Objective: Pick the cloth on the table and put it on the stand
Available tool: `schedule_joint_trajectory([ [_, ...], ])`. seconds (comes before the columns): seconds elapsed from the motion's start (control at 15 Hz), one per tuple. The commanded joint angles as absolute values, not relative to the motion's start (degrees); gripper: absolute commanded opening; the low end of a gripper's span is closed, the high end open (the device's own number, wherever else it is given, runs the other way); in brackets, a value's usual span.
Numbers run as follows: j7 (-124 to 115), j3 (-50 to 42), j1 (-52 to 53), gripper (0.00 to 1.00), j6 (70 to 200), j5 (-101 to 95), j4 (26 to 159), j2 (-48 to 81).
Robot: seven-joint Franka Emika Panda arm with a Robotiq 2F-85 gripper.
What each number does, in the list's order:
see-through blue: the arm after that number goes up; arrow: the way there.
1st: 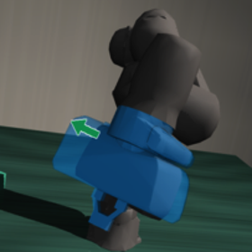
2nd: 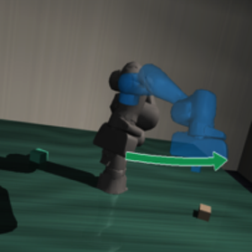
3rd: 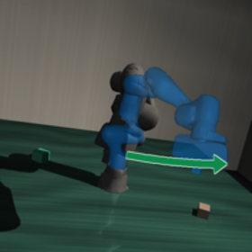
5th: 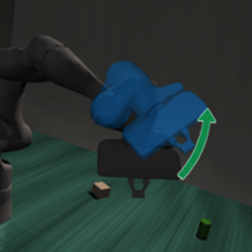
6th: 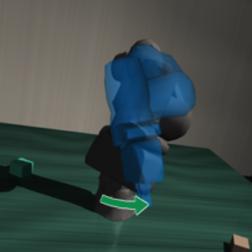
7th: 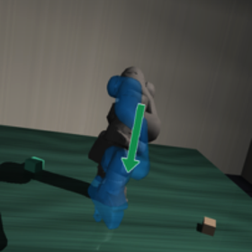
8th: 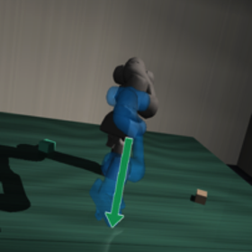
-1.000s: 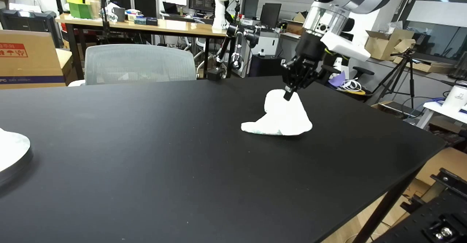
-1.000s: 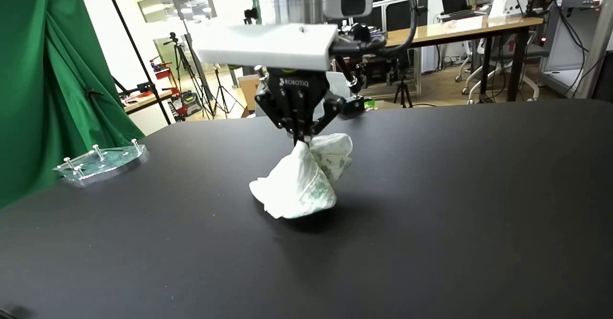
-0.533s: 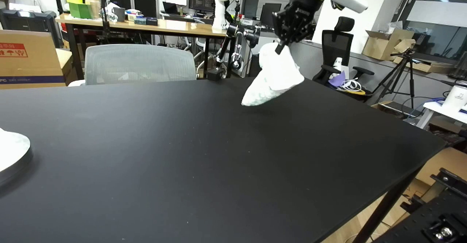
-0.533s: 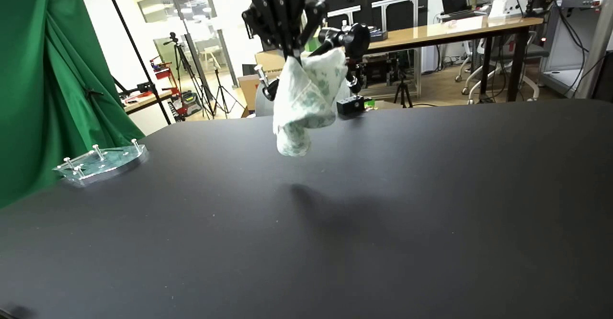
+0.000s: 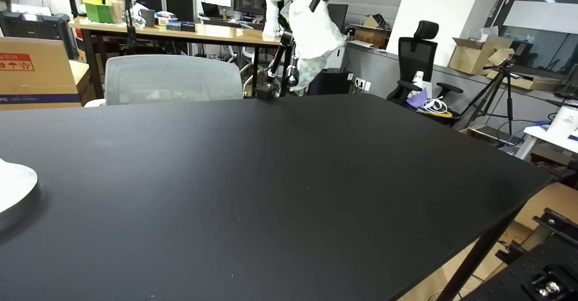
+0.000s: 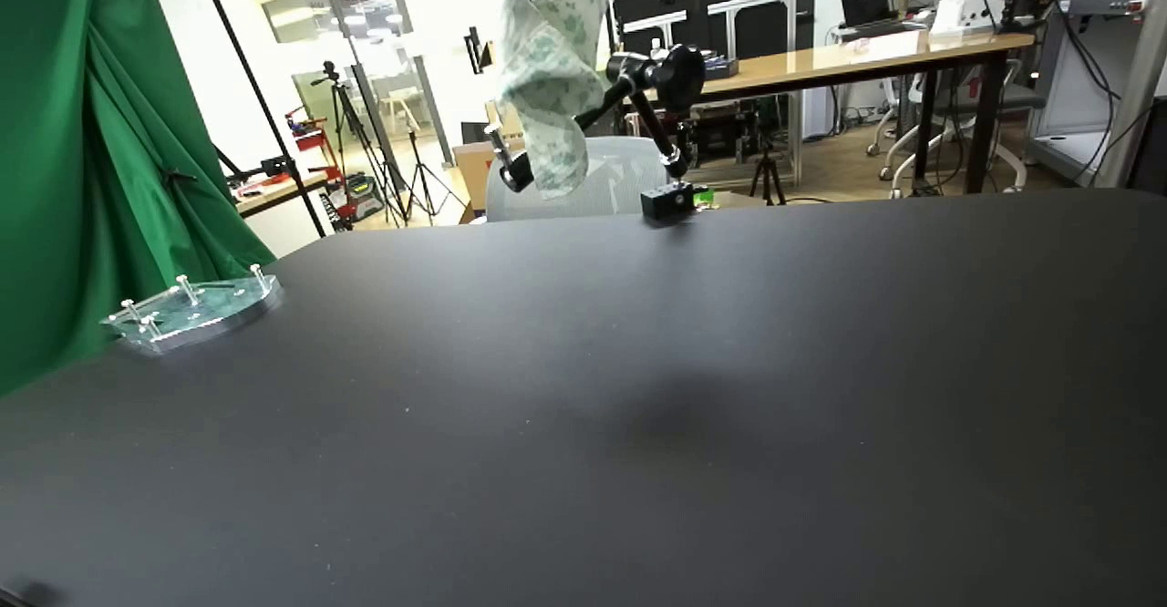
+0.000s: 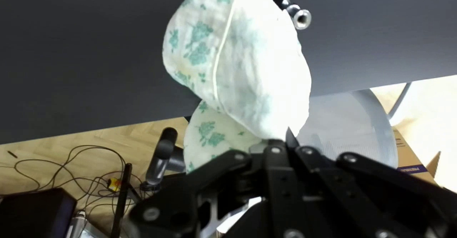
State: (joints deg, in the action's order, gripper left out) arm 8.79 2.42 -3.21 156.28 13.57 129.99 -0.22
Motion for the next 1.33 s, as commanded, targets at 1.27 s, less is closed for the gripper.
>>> schedule_joint_trajectory([
  [1.27, 3.41, 1.52, 0.34, 0.01, 150.11, 21.34, 132.15, 1.54],
])
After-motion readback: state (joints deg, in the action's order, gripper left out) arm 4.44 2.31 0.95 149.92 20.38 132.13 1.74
